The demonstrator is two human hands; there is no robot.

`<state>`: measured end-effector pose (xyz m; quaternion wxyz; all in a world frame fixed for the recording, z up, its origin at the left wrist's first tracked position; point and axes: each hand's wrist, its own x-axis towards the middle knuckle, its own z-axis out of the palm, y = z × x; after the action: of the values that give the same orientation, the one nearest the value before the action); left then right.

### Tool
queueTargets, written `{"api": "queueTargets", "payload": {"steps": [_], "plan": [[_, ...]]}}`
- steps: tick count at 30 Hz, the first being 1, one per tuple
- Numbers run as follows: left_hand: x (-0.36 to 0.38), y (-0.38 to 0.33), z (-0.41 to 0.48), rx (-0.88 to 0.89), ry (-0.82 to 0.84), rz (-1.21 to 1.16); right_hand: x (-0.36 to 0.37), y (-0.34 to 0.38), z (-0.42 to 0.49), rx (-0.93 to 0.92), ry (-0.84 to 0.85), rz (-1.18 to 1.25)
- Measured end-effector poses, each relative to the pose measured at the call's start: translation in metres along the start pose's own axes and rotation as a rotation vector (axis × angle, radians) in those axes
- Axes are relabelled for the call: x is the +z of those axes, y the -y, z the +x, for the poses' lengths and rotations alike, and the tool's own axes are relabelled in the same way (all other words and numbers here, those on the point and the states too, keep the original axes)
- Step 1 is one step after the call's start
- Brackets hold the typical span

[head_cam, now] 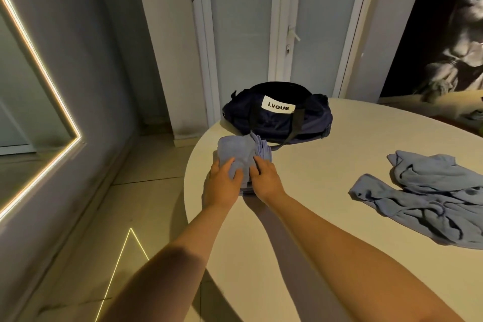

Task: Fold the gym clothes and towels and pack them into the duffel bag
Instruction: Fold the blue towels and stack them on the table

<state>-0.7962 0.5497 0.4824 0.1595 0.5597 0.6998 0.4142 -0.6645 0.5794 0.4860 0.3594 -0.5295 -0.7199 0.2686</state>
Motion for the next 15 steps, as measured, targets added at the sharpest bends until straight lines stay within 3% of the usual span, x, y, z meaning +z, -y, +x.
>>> {"api": "queueTargets", "payload": {"steps": [2, 4, 6, 8, 12, 15], "plan": [[-0.003, -0.009, -0.006, -0.015, 0.001, 0.176, -0.003, -0.004, 0.0, 0.007, 0.042, 0.013], [-0.006, -0.024, -0.019, 0.06, -0.105, 0.355, -0.018, -0.004, -0.008, 0.063, 0.034, 0.039], [-0.004, -0.045, -0.04, 0.256, -0.256, 0.319, -0.042, 0.0, -0.032, 0.051, -0.049, 0.085], [0.011, -0.061, -0.064, 0.422, -0.282, 0.214, -0.066, -0.008, -0.058, 0.097, -0.125, 0.088], [0.067, -0.088, -0.111, 0.252, 0.105, -0.161, -0.114, -0.043, -0.112, 0.172, -0.187, 0.01], [0.109, -0.114, -0.138, 0.22, 0.277, 0.021, -0.152, -0.073, -0.143, 0.203, -0.256, -0.063]]}}
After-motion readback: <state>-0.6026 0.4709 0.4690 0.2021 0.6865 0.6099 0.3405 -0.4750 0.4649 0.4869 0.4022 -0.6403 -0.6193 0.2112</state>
